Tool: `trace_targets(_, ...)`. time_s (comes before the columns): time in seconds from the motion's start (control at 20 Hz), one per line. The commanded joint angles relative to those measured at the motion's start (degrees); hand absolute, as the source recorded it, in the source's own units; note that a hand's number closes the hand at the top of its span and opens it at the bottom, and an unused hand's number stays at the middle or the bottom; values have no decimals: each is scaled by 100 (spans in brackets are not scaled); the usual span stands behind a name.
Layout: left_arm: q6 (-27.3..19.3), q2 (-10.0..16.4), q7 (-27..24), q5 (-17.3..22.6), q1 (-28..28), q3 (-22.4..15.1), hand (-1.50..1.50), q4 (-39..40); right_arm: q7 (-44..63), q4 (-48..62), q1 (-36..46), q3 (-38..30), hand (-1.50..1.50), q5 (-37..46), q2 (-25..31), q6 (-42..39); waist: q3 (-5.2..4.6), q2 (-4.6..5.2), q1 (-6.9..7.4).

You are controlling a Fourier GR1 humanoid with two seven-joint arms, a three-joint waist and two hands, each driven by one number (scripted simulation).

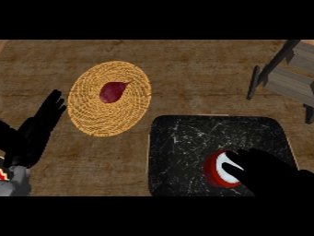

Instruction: Pick the can from the tray and place it in the tiered basket

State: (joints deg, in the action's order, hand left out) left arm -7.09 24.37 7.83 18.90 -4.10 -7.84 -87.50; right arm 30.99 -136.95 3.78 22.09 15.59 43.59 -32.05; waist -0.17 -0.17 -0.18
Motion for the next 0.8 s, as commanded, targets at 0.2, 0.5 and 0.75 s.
trace_targets(0.2, 204, -92, -8, -192, 297, 116, 0, -305, 1113, 374, 499, 1078, -150, 1081, -1176, 26, 17, 8, 49)
trace_targets(0.5, 276, -325, -63, -320, 199, 213, 0, -1, 891, 891, 113, 1529, -150, 2027, -1273, 180, 19, 13, 12)
trace_targets(0.75, 152, -387, 295, -521, 457, 235, 0, -703, -265, 1375, -217, 1158, -150, 2511, -1098, 714, 22, 6, 25)
